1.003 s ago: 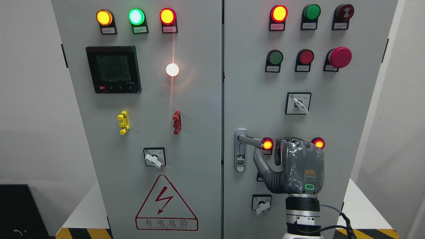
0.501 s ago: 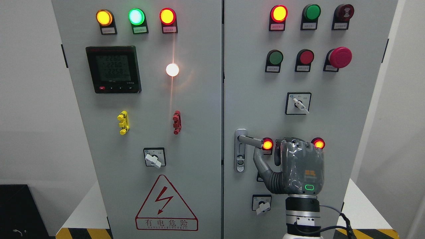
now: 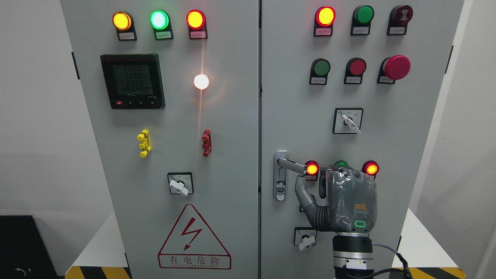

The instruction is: Release door handle

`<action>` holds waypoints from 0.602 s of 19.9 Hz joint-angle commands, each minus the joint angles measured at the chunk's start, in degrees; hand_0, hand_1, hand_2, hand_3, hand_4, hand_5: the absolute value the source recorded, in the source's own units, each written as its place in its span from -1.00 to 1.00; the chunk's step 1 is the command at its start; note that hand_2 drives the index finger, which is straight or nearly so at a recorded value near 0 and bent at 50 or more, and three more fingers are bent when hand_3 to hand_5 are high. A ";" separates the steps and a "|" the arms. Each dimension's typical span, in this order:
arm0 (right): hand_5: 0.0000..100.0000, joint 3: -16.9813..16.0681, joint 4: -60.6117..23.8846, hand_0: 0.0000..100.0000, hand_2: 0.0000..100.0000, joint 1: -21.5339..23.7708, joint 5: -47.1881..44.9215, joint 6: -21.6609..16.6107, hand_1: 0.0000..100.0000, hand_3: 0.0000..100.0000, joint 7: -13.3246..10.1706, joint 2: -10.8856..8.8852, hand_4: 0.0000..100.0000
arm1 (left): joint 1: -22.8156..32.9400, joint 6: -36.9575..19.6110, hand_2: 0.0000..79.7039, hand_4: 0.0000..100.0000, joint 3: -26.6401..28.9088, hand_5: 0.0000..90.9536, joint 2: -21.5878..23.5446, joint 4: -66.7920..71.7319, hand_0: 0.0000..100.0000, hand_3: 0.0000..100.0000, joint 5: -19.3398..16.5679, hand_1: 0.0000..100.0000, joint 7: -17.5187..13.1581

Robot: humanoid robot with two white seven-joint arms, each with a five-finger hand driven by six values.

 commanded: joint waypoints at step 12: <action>1.00 -1.31 -3.11 -0.05 0.85 6.67 -3.81 -7.15 -0.20 1.00 -2.89 -5.39 0.91 | 0.00 -0.02 -1.00 -1.00 0.00 -1.00 0.00 0.00 -0.76 -1.00 0.00 0.11 -0.04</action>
